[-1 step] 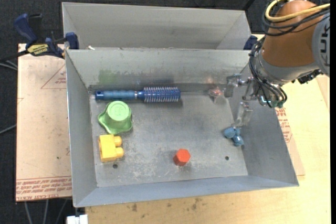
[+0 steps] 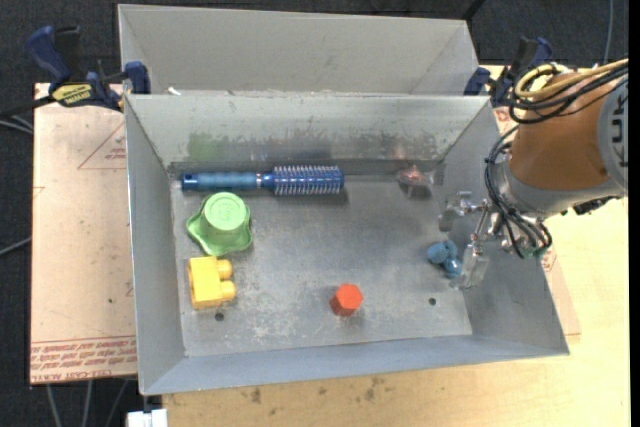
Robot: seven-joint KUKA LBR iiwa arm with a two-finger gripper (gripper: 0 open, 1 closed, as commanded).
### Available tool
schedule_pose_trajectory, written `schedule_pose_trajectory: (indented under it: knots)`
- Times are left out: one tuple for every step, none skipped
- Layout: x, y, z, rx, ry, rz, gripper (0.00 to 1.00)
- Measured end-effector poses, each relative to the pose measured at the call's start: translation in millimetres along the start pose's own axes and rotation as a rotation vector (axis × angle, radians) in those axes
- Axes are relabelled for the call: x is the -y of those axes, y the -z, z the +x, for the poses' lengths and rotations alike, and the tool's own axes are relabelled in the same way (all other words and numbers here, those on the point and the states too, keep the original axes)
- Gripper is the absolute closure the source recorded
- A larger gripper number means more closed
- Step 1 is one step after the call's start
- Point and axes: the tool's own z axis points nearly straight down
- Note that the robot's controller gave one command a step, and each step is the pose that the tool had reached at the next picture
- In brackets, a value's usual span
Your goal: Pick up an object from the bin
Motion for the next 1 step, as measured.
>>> schedule_pose_trajectory:
  knots:
    - [-16.5,-41.9,-24.3,0.008,-0.256,-0.002,0.00]
